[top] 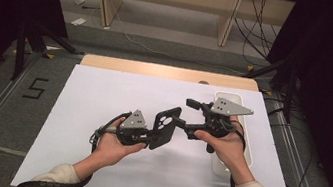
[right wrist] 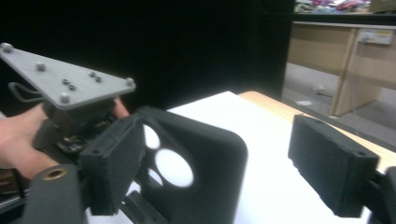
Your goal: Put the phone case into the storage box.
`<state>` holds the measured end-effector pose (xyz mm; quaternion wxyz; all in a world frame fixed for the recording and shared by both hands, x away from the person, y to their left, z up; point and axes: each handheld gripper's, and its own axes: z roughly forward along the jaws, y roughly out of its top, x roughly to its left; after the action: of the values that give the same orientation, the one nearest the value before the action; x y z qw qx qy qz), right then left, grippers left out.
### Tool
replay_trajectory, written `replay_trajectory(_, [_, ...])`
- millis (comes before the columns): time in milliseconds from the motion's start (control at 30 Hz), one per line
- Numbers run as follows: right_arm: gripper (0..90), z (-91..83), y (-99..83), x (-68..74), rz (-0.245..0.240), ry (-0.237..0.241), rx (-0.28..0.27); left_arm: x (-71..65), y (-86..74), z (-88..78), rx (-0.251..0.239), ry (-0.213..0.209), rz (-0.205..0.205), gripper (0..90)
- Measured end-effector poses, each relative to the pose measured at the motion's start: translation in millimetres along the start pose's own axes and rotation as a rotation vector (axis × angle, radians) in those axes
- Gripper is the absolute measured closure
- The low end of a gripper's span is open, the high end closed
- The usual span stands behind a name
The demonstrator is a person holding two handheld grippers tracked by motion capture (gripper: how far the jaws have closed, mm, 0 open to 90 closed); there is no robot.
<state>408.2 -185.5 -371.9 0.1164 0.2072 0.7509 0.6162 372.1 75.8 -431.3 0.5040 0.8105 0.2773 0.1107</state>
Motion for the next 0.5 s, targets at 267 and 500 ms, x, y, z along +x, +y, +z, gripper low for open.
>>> replay_trajectory(267, [15.6, -0.7, -1.0, -0.5, 0.001, -0.046, 0.003, 2.7, 0.5, -2.3, -0.012, 0.040, -0.016, 79.9])
replay_trajectory(500, [15.0, -1.0, -2.2, -0.9, 0.001, -0.066, 0.003, 4.8, 1.1, -4.1, -0.018, 0.066, -0.030, 79.9])
